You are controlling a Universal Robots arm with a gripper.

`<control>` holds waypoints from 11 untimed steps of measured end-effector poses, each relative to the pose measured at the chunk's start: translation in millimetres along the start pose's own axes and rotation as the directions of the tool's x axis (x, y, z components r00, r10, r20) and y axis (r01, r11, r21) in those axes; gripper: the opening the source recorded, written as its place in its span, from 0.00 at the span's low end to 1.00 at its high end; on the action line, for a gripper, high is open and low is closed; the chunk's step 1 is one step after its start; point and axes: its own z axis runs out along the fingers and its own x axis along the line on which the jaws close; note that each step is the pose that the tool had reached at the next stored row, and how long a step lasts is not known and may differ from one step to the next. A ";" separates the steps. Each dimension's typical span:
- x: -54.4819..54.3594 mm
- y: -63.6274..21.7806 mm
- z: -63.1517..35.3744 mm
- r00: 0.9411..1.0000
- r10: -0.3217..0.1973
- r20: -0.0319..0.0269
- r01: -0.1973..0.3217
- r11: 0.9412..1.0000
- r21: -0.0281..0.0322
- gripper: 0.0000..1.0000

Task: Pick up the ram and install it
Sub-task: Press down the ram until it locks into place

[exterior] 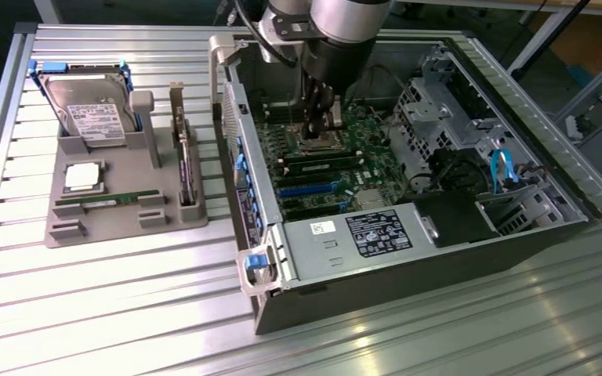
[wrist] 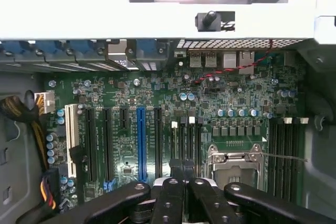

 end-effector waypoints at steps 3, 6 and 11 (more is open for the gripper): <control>-0.3 -0.4 -7.3 1.000 0.000 0.000 0.000 1.000 0.000 0.10; -0.7 -0.8 -16.8 1.000 0.000 -0.001 0.000 1.000 0.000 0.10; -1.3 -1.5 -32.1 1.000 0.000 -0.001 0.000 1.000 0.000 0.10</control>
